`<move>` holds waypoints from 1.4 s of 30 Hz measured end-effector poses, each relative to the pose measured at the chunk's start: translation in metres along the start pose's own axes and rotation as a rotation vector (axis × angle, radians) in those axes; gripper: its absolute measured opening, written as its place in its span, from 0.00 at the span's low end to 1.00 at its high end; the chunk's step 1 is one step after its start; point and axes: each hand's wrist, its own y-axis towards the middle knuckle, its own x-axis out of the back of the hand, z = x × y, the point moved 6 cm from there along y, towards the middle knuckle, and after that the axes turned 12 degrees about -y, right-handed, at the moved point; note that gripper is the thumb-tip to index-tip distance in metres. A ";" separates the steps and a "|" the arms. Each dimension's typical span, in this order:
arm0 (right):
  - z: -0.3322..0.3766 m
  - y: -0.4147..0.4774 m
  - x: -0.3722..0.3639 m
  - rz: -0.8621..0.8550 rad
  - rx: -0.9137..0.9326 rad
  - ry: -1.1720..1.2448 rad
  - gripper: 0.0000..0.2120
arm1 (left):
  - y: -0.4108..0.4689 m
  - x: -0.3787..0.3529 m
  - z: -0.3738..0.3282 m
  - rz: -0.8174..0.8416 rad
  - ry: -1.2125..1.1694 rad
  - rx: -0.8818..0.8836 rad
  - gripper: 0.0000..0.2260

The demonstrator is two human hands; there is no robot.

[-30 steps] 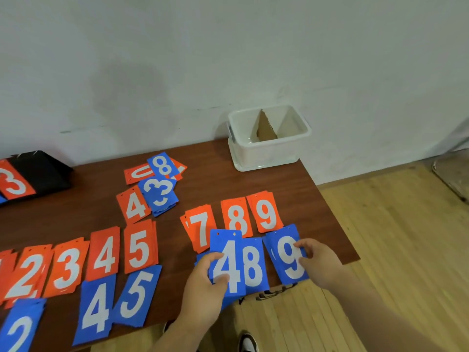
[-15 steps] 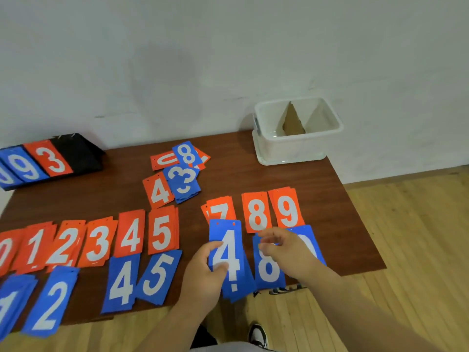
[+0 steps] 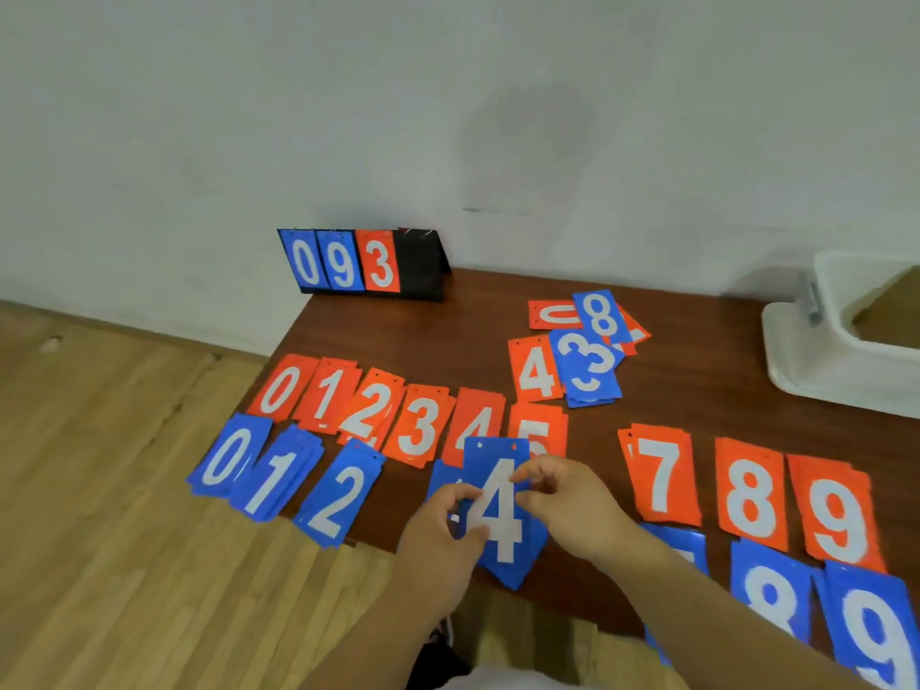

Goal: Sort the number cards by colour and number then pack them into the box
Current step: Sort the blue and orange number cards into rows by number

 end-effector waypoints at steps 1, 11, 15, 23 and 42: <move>0.010 0.010 -0.015 0.022 -0.006 -0.016 0.09 | 0.006 0.018 0.010 -0.014 0.013 0.016 0.14; 0.015 0.067 -0.123 0.004 -0.156 -0.332 0.09 | 0.078 0.076 0.098 0.179 0.296 0.089 0.16; 0.003 0.079 -0.136 -0.034 -0.273 -0.405 0.10 | 0.103 0.064 0.112 0.312 0.383 0.050 0.16; 0.001 0.089 -0.139 0.009 -0.370 -0.547 0.13 | 0.122 0.060 0.109 0.475 0.529 -0.026 0.17; -0.068 0.147 0.074 -0.388 -0.451 -0.282 0.15 | 0.266 0.002 -0.033 0.213 0.435 -0.012 0.28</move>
